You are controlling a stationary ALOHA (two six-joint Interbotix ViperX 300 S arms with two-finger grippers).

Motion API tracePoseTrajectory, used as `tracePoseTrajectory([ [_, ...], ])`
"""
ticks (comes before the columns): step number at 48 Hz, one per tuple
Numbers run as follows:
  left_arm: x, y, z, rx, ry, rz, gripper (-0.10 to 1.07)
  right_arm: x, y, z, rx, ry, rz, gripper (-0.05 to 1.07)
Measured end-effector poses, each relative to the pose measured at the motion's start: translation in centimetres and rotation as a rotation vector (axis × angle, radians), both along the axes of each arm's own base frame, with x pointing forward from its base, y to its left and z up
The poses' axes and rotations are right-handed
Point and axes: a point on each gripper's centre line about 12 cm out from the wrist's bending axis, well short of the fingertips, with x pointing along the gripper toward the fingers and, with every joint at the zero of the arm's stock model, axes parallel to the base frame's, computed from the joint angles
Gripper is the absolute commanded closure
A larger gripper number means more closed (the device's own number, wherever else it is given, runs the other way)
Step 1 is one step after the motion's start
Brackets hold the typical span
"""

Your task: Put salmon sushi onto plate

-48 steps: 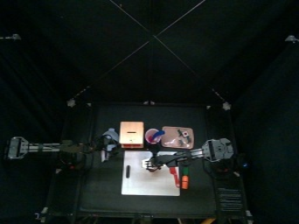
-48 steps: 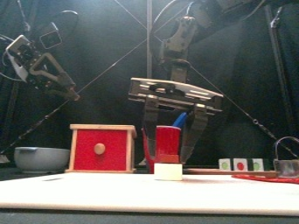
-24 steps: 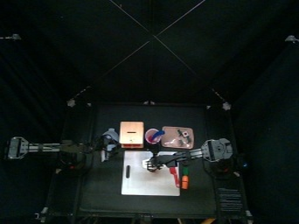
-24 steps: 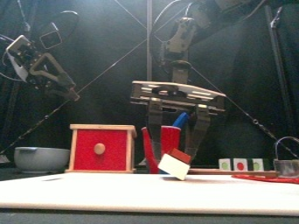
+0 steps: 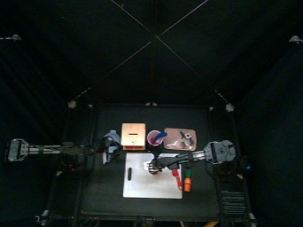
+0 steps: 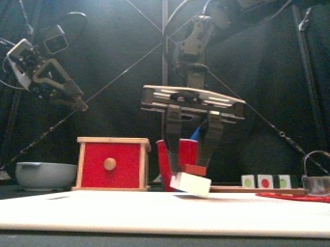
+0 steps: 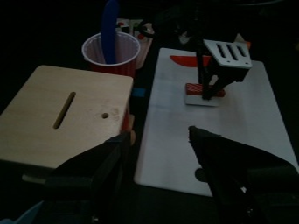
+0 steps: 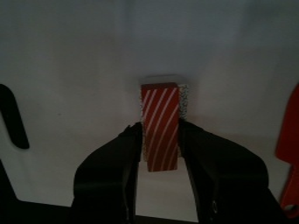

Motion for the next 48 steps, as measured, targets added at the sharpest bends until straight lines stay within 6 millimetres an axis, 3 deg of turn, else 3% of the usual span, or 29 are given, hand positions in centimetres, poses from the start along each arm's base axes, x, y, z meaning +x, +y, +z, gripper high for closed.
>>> tracePoseTrajectory([
  [6, 0.0, 0.0, 0.0, -0.001, 0.001, 0.001, 0.07, -1.5, -0.2, 2.0, -0.013, 0.021, 0.001, 0.45],
  [15, -0.1, 0.0, -0.1, -0.004, 0.002, 0.003, 0.07, -5.1, -1.2, 2.8, -0.041, 0.124, 0.012, 0.45],
  [25, -0.2, 0.2, -0.3, -0.005, 0.01, 0.011, 0.07, -8.4, -6.5, 2.1, -0.067, 0.191, -0.003, 0.44],
  [33, -0.3, 0.5, -0.4, -0.006, 0.011, 0.026, 0.07, -9.8, -10.1, 2.0, -0.097, 0.186, -0.009, 0.42],
  [40, -0.3, 0.6, -0.4, -0.006, 0.013, 0.031, 0.07, -10.8, -13.1, 1.8, -0.106, 0.164, -0.023, 0.33],
  [48, -0.3, 0.6, -0.4, -0.004, 0.011, 0.03, 0.07, -11.6, -15.2, 1.0, -0.096, 0.131, -0.034, 0.14],
])
